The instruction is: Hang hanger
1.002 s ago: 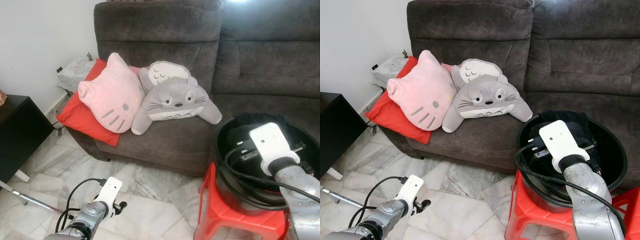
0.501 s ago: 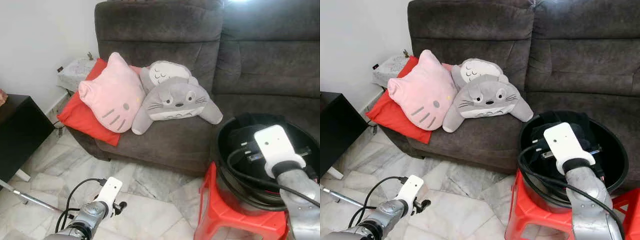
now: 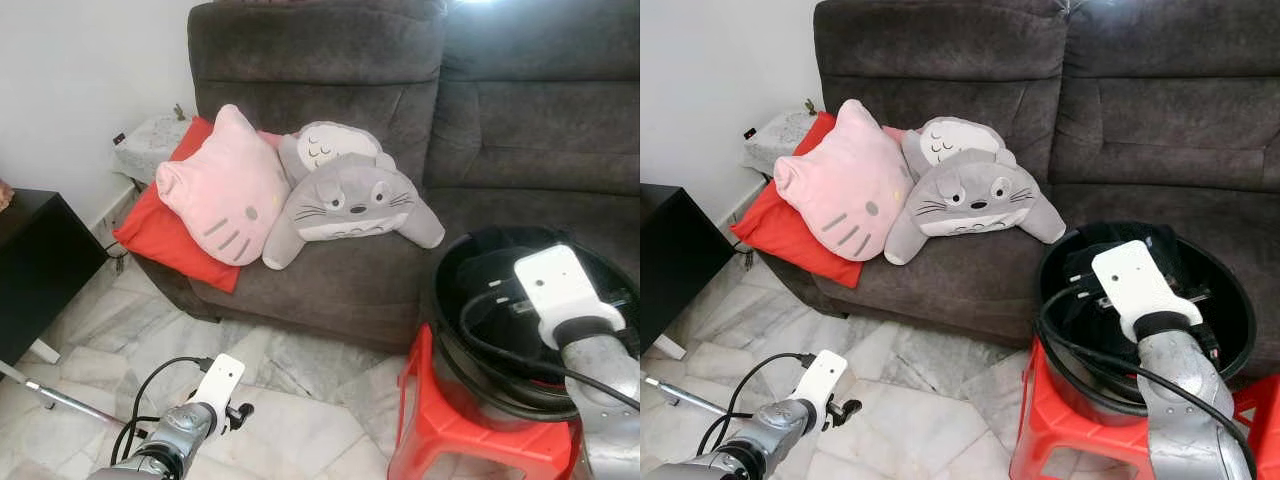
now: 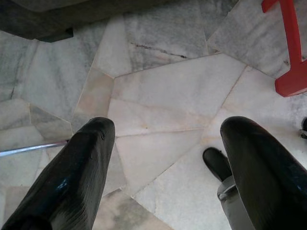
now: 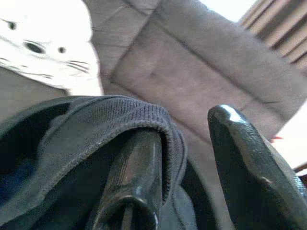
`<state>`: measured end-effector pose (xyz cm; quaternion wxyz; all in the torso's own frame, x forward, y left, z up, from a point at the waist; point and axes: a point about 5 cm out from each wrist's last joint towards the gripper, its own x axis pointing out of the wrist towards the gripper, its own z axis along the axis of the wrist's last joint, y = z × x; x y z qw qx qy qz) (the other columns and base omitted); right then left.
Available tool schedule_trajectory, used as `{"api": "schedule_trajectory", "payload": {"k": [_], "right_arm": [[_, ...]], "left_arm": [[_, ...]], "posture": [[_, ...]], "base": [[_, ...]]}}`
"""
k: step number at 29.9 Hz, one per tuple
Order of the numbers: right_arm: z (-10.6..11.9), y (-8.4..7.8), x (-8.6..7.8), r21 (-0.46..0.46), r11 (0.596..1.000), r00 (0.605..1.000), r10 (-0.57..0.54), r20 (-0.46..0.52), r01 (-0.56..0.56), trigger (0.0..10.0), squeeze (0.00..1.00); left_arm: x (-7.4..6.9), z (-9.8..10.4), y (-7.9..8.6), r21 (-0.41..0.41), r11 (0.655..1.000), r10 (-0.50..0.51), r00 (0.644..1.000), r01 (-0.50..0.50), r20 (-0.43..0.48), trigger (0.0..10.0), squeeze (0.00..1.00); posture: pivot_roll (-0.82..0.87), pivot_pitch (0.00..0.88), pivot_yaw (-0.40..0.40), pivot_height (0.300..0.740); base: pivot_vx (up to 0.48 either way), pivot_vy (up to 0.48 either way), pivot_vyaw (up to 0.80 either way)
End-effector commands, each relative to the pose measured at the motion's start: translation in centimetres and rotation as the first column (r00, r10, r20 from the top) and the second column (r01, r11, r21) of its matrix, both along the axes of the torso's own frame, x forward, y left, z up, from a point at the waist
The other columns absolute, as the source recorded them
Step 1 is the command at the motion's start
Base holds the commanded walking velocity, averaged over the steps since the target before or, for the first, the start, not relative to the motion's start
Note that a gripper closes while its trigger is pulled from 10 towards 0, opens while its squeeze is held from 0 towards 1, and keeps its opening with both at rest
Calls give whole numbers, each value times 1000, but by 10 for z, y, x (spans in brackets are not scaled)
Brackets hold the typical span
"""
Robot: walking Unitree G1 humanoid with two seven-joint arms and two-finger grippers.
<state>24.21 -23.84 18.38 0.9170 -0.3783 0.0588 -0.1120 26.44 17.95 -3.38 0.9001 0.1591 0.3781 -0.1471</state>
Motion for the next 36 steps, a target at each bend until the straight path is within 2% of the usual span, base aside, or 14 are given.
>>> {"api": "schedule_trajectory", "payload": {"k": [1,5,8,10,15,21,29,33,36], "right_arm": [[9,3,-1,-36,999,999,19,36,-18,10000,0],[0,15,0,-35,991,990,131,-55,-133,10000,0],[8,13,3,-98,986,990,135,-36,-138,10000,0],[8,12,3,-139,976,984,159,-80,-169,10000,0],[-3,14,-1,-110,965,955,211,-207,-237,10000,0],[-6,20,-14,-83,955,932,255,-258,-284,10000,0],[-7,20,-15,-79,954,930,258,-263,-288,10000,0],[-13,20,-47,-23,979,948,190,-255,-202,10000,0],[-19,23,-52,0,981,941,187,-283,-195,10000,0]], "left_arm": [[-1,0,5,21,1000,-3,1000,4,-16,10000,0],[-1,0,5,21,1000,-5,1000,5,-18,10000,0],[-1,0,5,20,1000,-3,1000,4,-17,10000,0],[-1,0,5,20,1000,-4,1000,4,-18,10000,0],[-1,0,5,20,1000,-6,1000,7,-20,10000,0],[-1,0,5,20,1000,-8,1000,9,-22,10000,0],[-1,0,5,20,1000,-8,1000,9,-22,10000,0],[-1,0,6,25,1000,-15,1000,15,-24,10000,0],[-1,0,6,27,999,-19,1000,19,-25,10000,0]], "posture": [[-296,0,133,740],[-294,0,132,740],[-294,0,132,740],[-294,0,132,740],[-294,0,132,740],[-294,0,132,740],[-294,0,132,740],[-313,0,135,740],[-314,0,134,740]], "base": [[0,0,0],[0,0,0],[0,0,0],[0,0,0],[0,0,0],[0,0,0],[0,0,0],[0,0,0],[0,0,0]]}}
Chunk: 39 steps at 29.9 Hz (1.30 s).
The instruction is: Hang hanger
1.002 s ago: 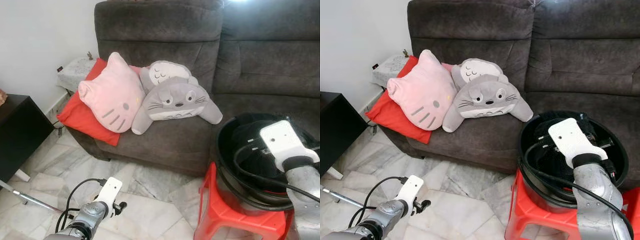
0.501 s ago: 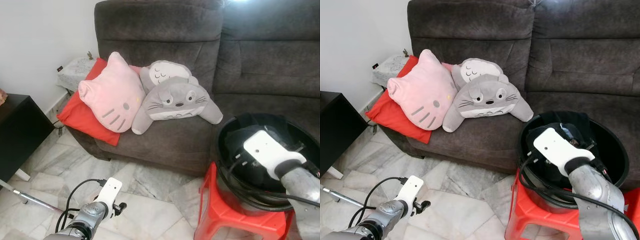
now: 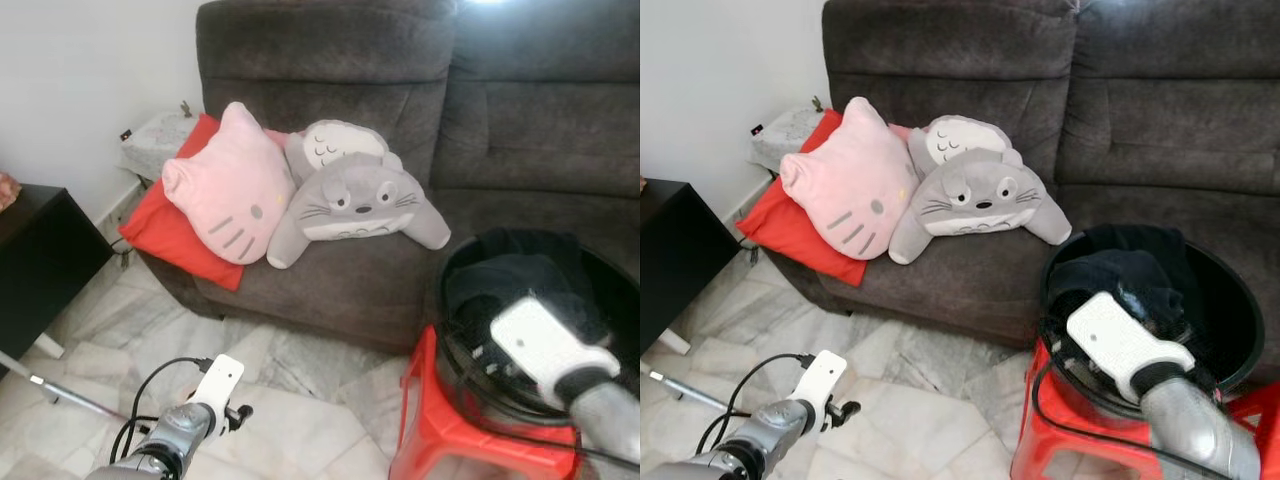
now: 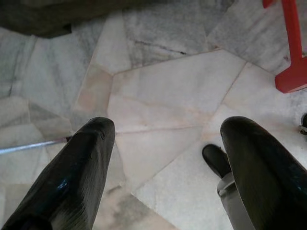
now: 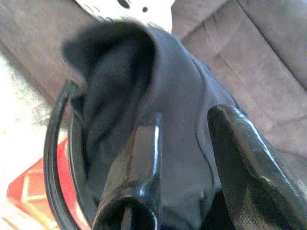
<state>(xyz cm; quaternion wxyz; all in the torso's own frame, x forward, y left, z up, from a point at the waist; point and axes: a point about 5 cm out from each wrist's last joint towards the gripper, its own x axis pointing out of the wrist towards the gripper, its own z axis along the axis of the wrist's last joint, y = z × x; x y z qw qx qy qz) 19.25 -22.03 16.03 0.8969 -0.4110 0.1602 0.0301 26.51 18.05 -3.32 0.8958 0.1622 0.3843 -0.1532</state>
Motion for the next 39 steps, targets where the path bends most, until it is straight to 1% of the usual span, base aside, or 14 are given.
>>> {"api": "schedule_trajectory", "payload": {"k": [1,2,4,7,8,16,21,26,35,39], "right_arm": [[2,6,-4,18,1000,1000,6,-1,-6,10000,0],[-1,9,-7,31,999,999,15,-28,-14,10000,0],[-3,11,-9,31,999,999,14,-37,-13,10000,0],[-5,9,-10,7,1000,999,-12,-33,13,10000,0],[-6,6,-9,7,999,999,-32,-33,33,10000,0],[-14,4,-2,1,998,997,-62,-35,62,10000,0],[-25,4,1,-6,998,996,-67,-67,66,10000,0],[-32,4,5,-1,998,995,-69,-73,69,10000,0],[-37,3,13,0,997,995,-72,-69,72,10000,0],[-39,3,14,3,998,995,-66,-77,67,10000,0]], "left_arm": [[-2,-1,5,24,1000,-7,1000,7,-10,10000,0],[-2,-1,5,24,1000,-8,1000,8,-10,10000,0],[-2,-1,5,25,1000,-10,1000,10,-10,10000,0],[-2,-1,5,26,1000,-12,1000,12,-11,10000,0],[-2,-1,5,25,1000,-12,1000,12,-11,10000,0],[-2,-1,5,22,1000,-7,1000,7,-12,10000,0],[-2,-1,5,20,1000,-4,1000,4,-11,10000,0],[-2,-1,4,19,1000,-1,1000,2,-9,10000,0],[-2,-1,4,18,1000,0,1000,0,-8,10000,0],[-2,-1,4,17,1000,1,1000,-1,-8,10000,0]], "posture": [[-314,0,134,740],[-316,0,135,740],[-316,0,135,740],[-316,0,135,740],[-317,0,133,740],[-308,0,130,740],[-304,0,128,740],[-298,0,127,740],[-294,0,127,740],[-294,0,127,740]], "base": [[0,0,0],[0,0,0],[0,0,0],[0,0,0],[0,0,0],[0,0,0],[0,0,0],[0,0,0],[0,0,0],[0,0,0]]}}
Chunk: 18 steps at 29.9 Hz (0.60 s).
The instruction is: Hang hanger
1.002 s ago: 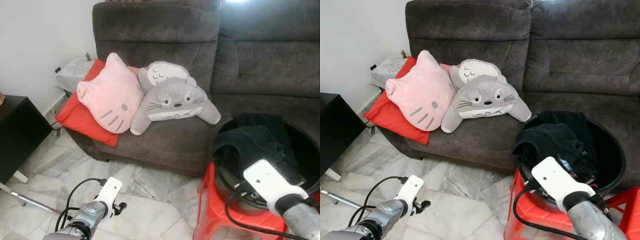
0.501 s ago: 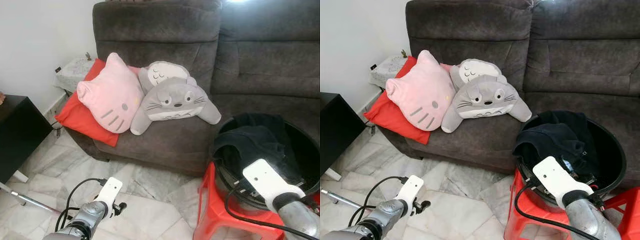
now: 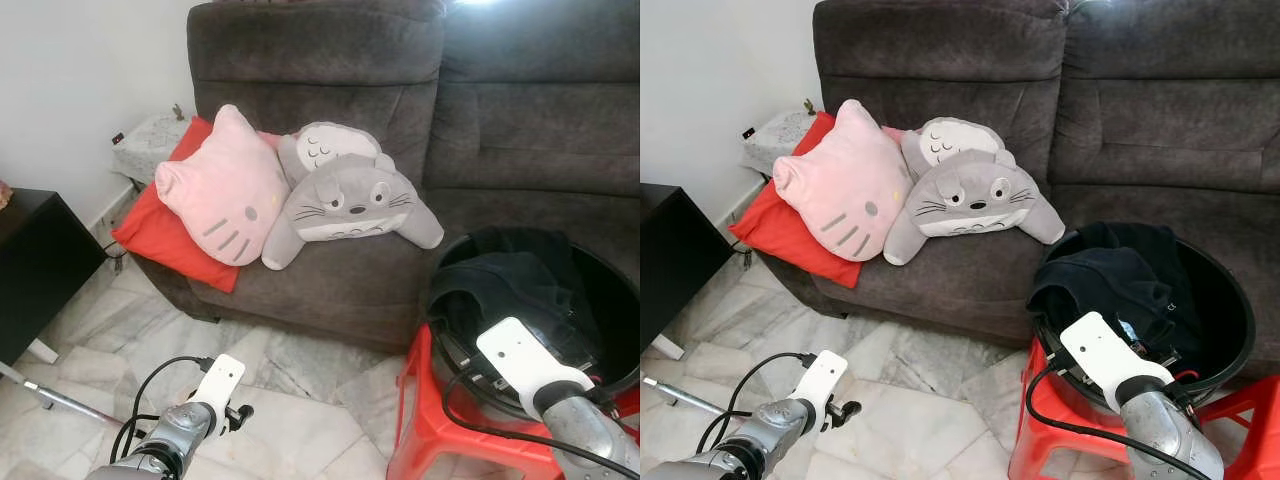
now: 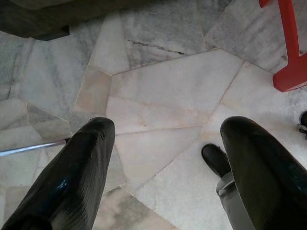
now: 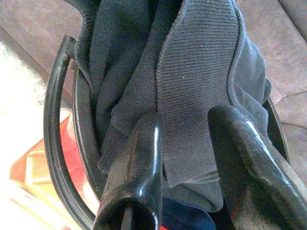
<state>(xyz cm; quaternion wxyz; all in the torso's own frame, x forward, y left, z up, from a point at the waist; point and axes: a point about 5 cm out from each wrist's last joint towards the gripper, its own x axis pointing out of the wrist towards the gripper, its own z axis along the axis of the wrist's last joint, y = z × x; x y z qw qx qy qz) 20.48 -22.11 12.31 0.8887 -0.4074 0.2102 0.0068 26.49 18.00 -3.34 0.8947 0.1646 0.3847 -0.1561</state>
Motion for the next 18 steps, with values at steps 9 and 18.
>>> {"api": "schedule_trajectory", "payload": {"k": [9,18], "right_arm": [[-5,3,-5,20,999,999,-27,-39,28,10000,0],[-6,-2,-5,10,997,996,-79,-32,79,10000,0]], "left_arm": [[-1,-1,5,17,1000,6,1000,-6,-6,10000,0],[-1,-1,5,17,1000,7,1000,-7,-4,10000,0]], "posture": [[-294,0,127,740],[-294,0,127,740]], "base": [[0,0,0],[0,0,0]]}}
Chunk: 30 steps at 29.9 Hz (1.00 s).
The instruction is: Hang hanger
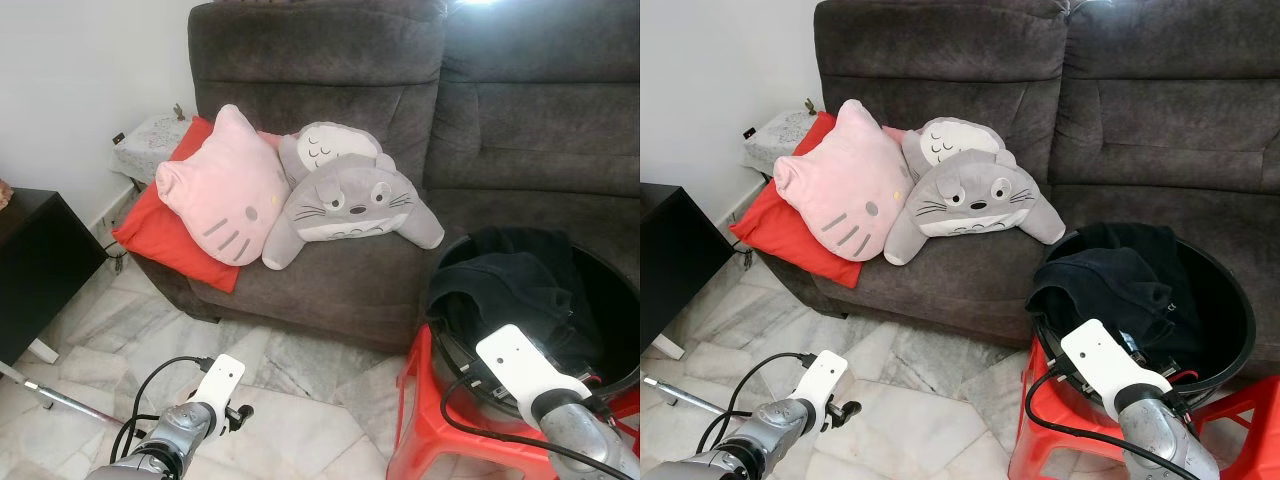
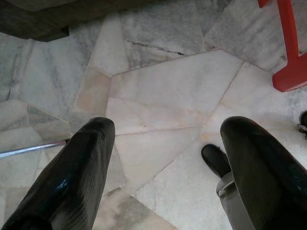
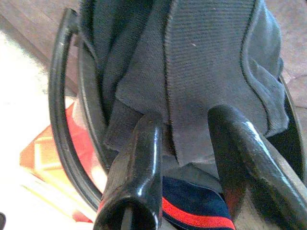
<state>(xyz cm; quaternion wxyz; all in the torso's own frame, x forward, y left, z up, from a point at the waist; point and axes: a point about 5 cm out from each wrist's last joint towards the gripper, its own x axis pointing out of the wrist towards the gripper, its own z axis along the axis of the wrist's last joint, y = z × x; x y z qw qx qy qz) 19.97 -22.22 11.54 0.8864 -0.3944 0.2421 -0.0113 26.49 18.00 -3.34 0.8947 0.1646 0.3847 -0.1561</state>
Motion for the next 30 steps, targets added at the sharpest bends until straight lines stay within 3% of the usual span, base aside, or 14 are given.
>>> {"api": "schedule_trajectory", "payload": {"k": [1,17,30], "right_arm": [[3,-2,0,-7,999,999,-33,24,33,10000,0],[-9,-4,0,9,997,996,-82,-43,82,10000,0],[-11,-7,5,-16,994,993,-112,-28,112,10000,0]], "left_arm": [[-1,-1,5,17,1000,7,1000,-7,-5,10000,0],[-1,0,5,18,1000,6,1000,-6,-4,10000,0],[-2,-1,5,21,1000,4,1000,-4,-5,10000,0]], "posture": [[-294,0,127,740],[-292,0,128,740],[-286,0,128,740]], "base": [[0,0,0],[0,0,0],[0,0,0]]}}
